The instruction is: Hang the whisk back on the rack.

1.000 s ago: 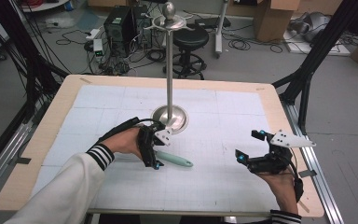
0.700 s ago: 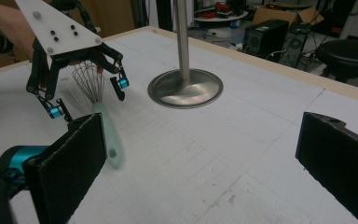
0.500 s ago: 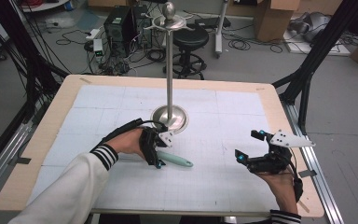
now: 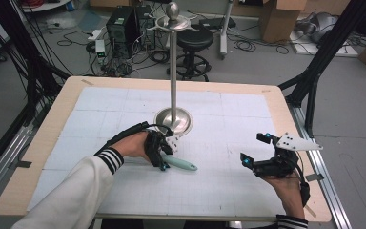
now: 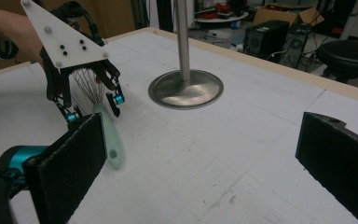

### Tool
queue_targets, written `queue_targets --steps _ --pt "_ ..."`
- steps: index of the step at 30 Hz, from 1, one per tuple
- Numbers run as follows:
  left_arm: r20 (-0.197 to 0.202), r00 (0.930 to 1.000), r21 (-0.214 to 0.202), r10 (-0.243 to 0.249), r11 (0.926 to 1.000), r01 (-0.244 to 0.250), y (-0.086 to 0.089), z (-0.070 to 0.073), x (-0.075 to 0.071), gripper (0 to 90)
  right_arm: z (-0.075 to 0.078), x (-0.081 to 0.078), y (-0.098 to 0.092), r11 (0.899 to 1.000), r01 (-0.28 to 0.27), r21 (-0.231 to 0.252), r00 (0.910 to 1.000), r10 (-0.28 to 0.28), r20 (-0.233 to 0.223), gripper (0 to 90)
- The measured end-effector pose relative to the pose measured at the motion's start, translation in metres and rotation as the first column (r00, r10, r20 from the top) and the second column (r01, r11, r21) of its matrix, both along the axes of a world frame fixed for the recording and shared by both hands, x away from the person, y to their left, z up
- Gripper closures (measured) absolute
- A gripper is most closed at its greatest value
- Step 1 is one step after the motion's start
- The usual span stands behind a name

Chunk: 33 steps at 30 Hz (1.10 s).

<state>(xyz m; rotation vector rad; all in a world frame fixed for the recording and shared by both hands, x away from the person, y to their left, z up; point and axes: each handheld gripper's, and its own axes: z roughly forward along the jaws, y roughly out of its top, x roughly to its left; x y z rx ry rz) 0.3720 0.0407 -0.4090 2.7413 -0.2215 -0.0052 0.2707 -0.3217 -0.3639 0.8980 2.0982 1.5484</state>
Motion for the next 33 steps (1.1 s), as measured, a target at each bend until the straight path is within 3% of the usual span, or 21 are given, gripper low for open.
queue_targets --steps 12,20,27,33 --pt "0.012 0.9999 0.039 0.004 0.9992 -0.005 -0.001 0.0 0.0 65.0 0.0 0.0 0.0 1.0 0.003 0.002 1.0 -0.003 -0.005 0.8" --pt "0.049 0.998 0.059 -0.041 0.9976 0.038 -0.002 0.001 -0.004 67.8 0.0 0.0 0.0 1.0 0.001 0.002 1.0 -0.001 0.0 0.8" --pt "0.058 0.9981 0.078 -0.019 0.9968 0.014 0.0 0.003 -0.004 69.2 0.0 0.0 -0.001 1.0 0.001 0.003 1.0 -0.001 0.001 0.8" --pt "0.065 0.9979 0.053 -0.006 0.9986 0.002 0.003 0.01 -0.004 69.3 0.001 0.0 -0.001 1.0 0.003 0.007 1.0 -0.003 0.001 0.8"
